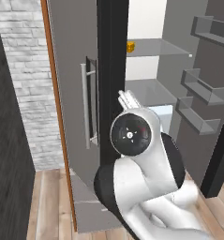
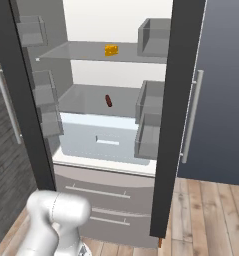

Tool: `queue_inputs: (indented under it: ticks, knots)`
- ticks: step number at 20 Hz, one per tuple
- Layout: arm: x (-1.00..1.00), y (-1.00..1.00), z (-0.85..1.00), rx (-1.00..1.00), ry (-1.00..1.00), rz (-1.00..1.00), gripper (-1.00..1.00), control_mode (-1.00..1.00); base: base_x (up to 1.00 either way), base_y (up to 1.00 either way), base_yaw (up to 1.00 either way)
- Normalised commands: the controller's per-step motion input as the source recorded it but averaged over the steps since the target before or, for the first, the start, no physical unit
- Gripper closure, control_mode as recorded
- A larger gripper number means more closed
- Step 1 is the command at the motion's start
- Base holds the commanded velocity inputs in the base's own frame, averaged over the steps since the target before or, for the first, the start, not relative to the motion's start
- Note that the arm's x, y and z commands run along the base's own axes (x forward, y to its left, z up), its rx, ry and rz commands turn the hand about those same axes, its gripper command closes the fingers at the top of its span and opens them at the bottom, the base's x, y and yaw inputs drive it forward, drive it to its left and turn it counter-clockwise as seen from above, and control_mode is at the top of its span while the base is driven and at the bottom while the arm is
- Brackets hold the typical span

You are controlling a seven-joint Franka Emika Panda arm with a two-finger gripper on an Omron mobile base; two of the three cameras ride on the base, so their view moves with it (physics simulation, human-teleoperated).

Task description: Retrieve the sausage and cheese from the fridge and place them on the cutting board on the counter.

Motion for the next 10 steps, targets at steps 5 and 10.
queue_inputs:
  ticks: [5, 10]
  knots:
    - [-0.08, -0.70, 0.00, 0.31, -0.04, 0.59, -1.00, -1.00, 0.00, 0.00, 0.00]
    - [0.68, -0.68, 0.00, 0.37, -0.05, 0.48, -1.00, -1.00, 0.00, 0.00, 0.00]
